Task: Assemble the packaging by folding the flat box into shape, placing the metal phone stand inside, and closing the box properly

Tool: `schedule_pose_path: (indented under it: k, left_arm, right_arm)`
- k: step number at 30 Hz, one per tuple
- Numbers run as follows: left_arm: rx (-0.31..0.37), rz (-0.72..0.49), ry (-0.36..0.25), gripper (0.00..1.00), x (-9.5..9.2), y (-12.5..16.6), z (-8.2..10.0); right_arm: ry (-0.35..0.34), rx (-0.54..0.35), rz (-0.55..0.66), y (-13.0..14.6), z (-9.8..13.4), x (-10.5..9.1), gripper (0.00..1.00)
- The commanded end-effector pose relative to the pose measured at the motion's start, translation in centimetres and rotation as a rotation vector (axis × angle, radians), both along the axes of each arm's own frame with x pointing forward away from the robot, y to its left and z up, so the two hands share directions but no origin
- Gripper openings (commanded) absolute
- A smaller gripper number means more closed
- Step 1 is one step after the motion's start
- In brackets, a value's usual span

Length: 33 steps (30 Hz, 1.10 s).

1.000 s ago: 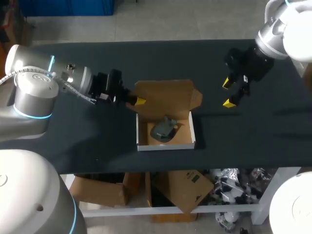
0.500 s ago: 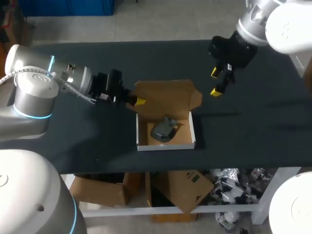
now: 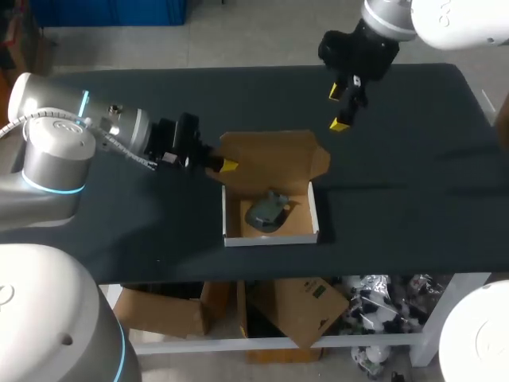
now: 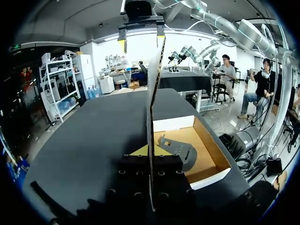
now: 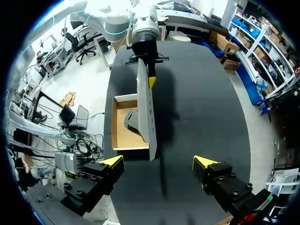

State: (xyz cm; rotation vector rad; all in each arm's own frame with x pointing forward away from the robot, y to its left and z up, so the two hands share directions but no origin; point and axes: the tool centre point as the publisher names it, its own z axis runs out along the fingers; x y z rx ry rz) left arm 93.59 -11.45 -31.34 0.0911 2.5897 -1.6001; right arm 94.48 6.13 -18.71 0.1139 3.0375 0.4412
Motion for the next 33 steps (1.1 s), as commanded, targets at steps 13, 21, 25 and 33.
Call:
schedule_pose_path:
  k: [13,21,25,33]
  left_arm:
    - [-0.002,0.001,-0.002,0.0,-0.1,0.0,-0.2]
    - [-0.002,0.001,-0.002,0.0,-0.1,0.0,-0.2]
    - [-0.002,0.001,-0.002,0.0,-0.1,0.0,-0.2]
    - [-0.002,0.001,-0.002,0.0,-0.1,0.0,-0.2]
  right_arm:
    - [0.006,-0.11,0.067,5.2,0.7,2.3,0.45]
    - [0.002,-0.136,0.093,7.0,0.1,2.9,0.45]
    - [0.002,-0.147,0.113,8.2,-0.3,3.2,0.43]
    - [0.013,-0.173,0.142,10.2,-1.3,3.2,0.4]
